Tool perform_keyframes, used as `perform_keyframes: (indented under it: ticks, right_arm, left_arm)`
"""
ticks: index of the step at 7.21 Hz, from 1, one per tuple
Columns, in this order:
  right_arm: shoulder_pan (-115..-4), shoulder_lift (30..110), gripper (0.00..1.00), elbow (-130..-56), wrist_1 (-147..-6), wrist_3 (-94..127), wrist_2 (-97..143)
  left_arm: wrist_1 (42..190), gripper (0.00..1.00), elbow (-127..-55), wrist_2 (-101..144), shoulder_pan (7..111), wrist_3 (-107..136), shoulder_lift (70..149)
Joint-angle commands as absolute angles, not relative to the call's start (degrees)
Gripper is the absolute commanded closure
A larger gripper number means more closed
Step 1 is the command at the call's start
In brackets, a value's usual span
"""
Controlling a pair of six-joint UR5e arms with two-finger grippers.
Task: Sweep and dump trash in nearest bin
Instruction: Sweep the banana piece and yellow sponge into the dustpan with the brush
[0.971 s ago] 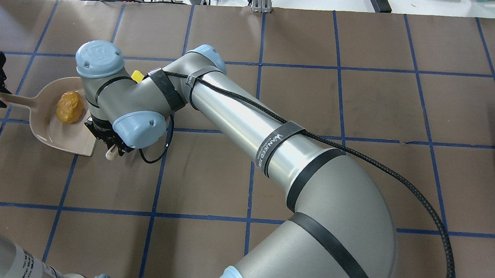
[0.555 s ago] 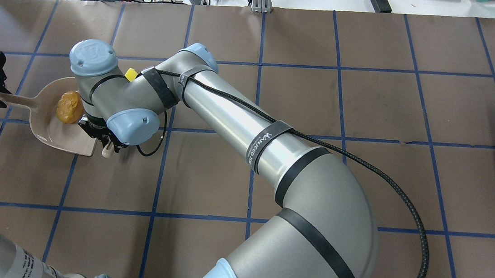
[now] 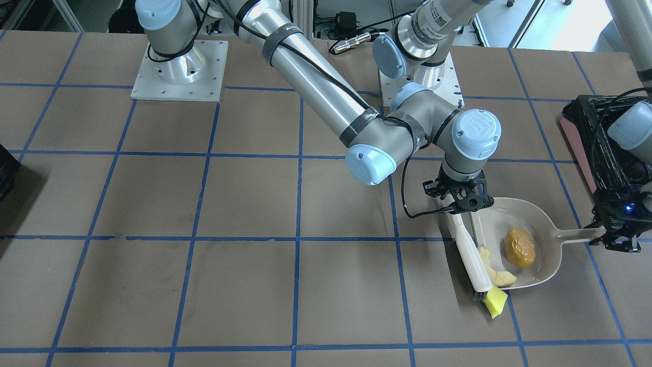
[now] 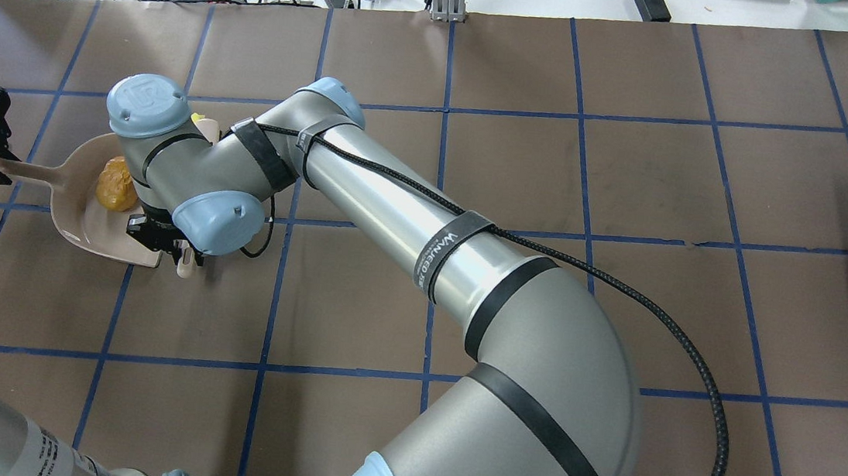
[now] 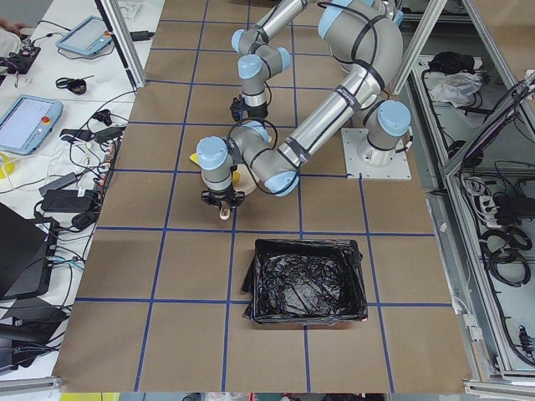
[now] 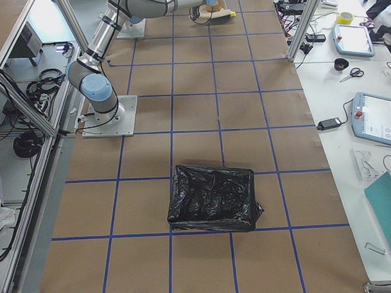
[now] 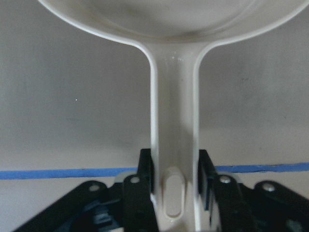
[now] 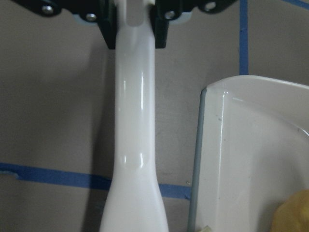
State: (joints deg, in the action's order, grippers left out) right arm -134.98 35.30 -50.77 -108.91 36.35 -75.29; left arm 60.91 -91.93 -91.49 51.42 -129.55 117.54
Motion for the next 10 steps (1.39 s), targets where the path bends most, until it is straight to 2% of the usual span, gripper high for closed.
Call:
perform_keyframes:
  ticks: [1, 10]
  right_arm:
    - [-136.05, 35.24, 1.00, -50.71, -108.98, 34.90, -75.94]
    - [-142.20, 35.24, 1.00, -46.93, -109.69, 35.86, -74.97]
  left_arm:
    - [60.91, 1.00, -91.93, -91.49, 51.42, -129.55, 117.60]
    - [60.91, 1.00, -91.93, -91.49, 51.42, -129.55, 117.60]
